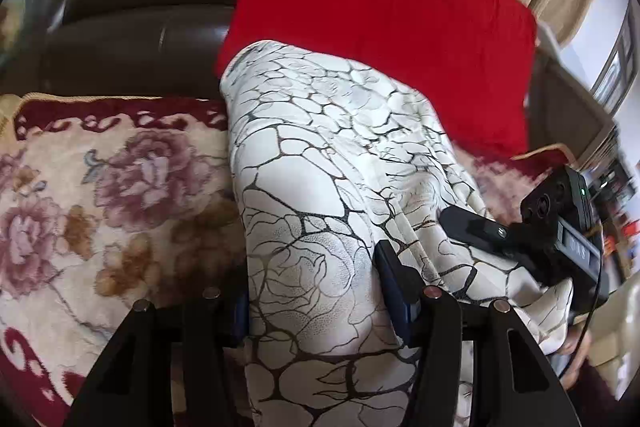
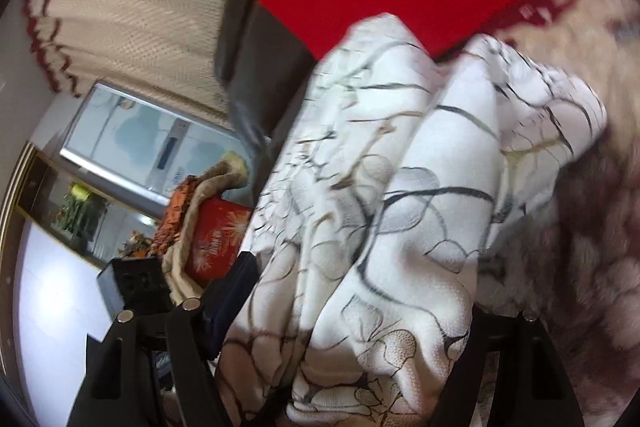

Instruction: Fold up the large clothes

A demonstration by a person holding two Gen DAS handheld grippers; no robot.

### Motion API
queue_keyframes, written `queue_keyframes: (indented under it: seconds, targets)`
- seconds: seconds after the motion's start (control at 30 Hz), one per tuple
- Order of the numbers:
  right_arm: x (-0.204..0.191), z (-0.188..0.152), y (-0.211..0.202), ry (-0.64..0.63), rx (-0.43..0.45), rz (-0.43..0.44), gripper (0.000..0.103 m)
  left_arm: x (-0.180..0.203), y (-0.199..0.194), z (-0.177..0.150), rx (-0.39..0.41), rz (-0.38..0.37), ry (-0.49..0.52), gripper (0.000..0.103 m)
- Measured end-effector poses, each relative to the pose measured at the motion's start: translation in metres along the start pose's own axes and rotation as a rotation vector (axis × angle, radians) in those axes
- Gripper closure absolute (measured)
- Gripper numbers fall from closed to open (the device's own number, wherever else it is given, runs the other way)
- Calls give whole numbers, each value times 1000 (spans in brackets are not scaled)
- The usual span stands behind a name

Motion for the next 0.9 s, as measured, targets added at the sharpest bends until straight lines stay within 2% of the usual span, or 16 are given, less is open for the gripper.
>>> queue_keyframes:
  seconds: [0.13,0.33,0.73,0.8,0.87,0.9]
  targets:
    - [33,-2,1,118,-12,-43,28,4,-1,-4,11,56,55,46]
    - [40,-5,-5,78,-21,-120,29,-1,-1,-9,10,90,69,44]
    - [35,-9,0,34,-32,-176,29,-3,5,-13,13,139,82,43]
    - [28,-10,5,32,-31,-184,29,-4,7,-13,12,141,79,40]
    - [27,-9,5,26,-28,-191,29,-6,8,-16,-4,132,72,27]
    - [26,-9,6,26,-24,-192,29,-8,9,-18,-13,122,61,24]
Point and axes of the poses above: each gripper's, at about its wrist camera, not at the fingertips, and y roughly the way its jaws point, x to its right, z to its top, the point moved 10 cm from there along y, roughly the way its jaws point, and after that the axes turned 1 degree about x, right-handed, at the moved point
